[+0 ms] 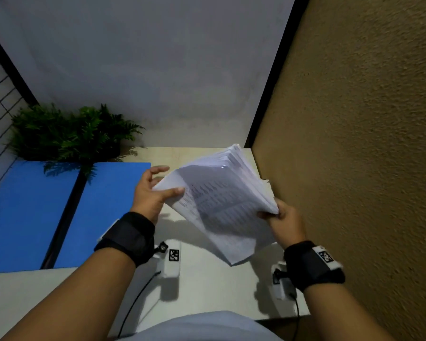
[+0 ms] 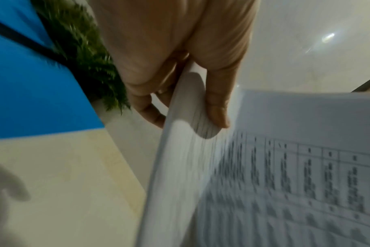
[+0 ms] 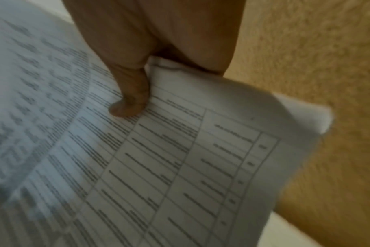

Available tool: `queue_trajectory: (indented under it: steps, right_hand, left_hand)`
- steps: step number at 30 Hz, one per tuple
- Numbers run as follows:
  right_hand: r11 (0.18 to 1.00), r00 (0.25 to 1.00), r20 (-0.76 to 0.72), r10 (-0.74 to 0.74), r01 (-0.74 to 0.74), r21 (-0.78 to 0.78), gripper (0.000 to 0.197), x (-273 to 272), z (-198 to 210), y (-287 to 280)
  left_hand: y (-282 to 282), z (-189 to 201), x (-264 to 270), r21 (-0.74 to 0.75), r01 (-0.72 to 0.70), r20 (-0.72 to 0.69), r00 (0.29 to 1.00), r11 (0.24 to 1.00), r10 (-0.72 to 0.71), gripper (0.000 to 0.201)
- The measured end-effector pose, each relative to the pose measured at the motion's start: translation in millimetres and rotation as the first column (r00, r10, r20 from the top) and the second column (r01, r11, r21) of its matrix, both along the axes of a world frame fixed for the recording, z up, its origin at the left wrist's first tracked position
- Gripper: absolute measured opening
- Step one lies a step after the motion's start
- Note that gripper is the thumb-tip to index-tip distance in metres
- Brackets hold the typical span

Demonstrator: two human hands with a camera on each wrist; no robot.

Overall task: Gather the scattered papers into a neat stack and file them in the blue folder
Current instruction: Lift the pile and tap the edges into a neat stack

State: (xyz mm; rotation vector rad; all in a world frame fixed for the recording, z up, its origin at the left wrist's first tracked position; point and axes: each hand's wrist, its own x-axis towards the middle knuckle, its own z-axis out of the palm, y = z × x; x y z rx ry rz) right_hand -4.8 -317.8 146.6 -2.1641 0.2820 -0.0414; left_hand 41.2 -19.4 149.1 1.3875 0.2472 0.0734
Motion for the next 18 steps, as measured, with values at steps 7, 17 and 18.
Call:
queue_trajectory:
  steps: [7, 17, 18]
  right_hand:
    - [0.737, 0.95, 0.052, 0.308, -0.204, -0.645, 0.016, 15.6, 59.5, 7.3]
    - [0.972, 0.998, 0.025, -0.062, 0.055, 0.228, 0.034, 11.6, 19.7, -48.9]
    - [0.923, 0.995, 0.019, -0.102, 0.088, 0.374, 0.038, 10.2, 10.4, -49.6]
  left_hand:
    - [-5.5, 2.9, -7.4, 0.321, 0.253, -0.039, 0.966, 0.913, -0.254, 0.016]
    - [-5.8, -42.9, -37.2, 0.074, 0.014, -0.113, 0.994, 0.997, -0.005, 0.037]
    - [-6.9, -47.1, -39.5, 0.052, -0.007, -0.114, 0.993, 0.999, 0.013, 0.045]
